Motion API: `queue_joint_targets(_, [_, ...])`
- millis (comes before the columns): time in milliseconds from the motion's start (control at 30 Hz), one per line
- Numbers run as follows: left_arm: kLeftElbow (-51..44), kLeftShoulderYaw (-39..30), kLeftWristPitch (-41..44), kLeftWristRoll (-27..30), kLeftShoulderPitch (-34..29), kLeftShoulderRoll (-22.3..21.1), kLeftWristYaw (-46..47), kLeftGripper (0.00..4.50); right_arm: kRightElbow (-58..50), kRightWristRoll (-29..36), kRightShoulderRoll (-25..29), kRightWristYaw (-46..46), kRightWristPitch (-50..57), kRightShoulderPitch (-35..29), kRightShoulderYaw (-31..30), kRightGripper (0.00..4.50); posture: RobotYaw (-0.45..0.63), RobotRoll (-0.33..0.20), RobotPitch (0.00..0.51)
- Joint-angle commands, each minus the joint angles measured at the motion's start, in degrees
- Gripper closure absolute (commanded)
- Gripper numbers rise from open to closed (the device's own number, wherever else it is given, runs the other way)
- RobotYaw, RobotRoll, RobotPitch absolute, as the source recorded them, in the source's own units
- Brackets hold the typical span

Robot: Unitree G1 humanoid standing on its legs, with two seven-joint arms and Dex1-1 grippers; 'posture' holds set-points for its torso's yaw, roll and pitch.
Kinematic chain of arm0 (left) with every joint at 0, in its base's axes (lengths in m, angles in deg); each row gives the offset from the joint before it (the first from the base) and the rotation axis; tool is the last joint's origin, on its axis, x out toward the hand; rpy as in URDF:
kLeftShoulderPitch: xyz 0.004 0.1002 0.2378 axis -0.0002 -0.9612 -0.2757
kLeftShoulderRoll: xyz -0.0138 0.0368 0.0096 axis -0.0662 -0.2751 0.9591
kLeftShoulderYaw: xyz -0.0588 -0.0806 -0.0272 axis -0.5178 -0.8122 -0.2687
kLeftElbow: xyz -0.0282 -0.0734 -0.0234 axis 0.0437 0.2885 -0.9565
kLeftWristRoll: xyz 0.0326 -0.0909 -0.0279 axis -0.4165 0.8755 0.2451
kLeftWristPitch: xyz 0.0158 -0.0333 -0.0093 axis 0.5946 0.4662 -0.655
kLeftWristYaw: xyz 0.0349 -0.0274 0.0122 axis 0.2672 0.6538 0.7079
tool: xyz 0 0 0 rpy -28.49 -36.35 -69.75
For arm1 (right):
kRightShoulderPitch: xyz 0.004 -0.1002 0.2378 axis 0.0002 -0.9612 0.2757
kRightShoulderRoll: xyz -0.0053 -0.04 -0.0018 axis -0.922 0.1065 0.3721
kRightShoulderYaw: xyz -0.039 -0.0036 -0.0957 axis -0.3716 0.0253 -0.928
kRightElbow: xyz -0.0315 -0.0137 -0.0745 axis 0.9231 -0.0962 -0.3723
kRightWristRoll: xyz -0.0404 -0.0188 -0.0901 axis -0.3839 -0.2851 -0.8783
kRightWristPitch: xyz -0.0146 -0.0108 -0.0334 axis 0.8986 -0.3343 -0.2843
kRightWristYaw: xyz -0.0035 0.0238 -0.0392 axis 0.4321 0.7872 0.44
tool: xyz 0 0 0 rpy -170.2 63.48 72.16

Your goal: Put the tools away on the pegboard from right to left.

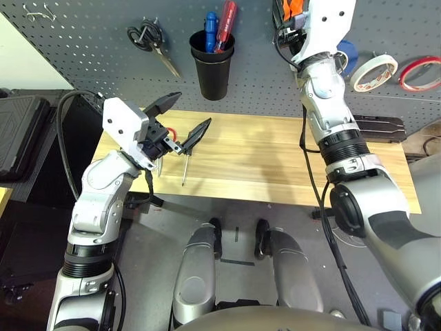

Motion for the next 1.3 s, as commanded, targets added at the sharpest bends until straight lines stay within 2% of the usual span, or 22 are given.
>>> queue_joint_targets(33, [-1.28, 0.41, 0.38, 0.33, -0.22, 0.01, -0.20, 0.00, 2.05, -0.16, 0.03, 0.67, -0.64, 0.86, 1.06, 1.49, 0.21, 0.000, 0.260])
queue_joint_targets(567, [-1.52, 0.75, 0.66, 0.28, -0.49, 0.17, -0.23, 0.00, 2.99, -1.67, -1.00, 0.42, -0.37, -3.01, -0.08, 1.49, 0.21, 0.000, 0.262])
queue_joint_targets(633, [-1.50, 0.76, 0.57, 0.23, -0.50, 0.18, -0.24, 0.00, 1.99, -1.59, -1.00, 0.18, 0.34, -3.72, -0.08, 0.77, 0.21, 0.000, 0.262])
queue_joint_targets(733, [-1.25, 0.79, 0.47, 0.17, -0.41, 0.17, -0.32, 0.00, 0.18, -1.65, -0.69, -0.57, 0.51, -4.64, -0.42, 0.01, 0.21, 0.000, 0.266])
queue_joint_targets(933, [-0.83, 1.03, 0.12, -0.01, -0.32, 0.34, -0.43, 0.00, -8.81, -0.86, 0.58, -3.15, 1.88, -9.07, -0.26, 0.01, 0.20, 0.000, 0.265])
queue_joint_targets(1100, [-0.73, 0.82, 0.04, -0.06, -0.48, 0.20, -0.46, 0.00, -21.44, 0.69, 3.41, -6.78, 4.99, -14.58, 0.40, 0.01, 0.20, 0.000, 0.267])
queue_joint_targets(1300, [-1.10, -0.22, 0.14, 0.27, -1.51, -0.56, -0.67, 0.00, -37.64, 7.07, 8.80, -15.12, 14.85, -21.54, 1.31, 0.01, 0.19, 0.000, 0.271])
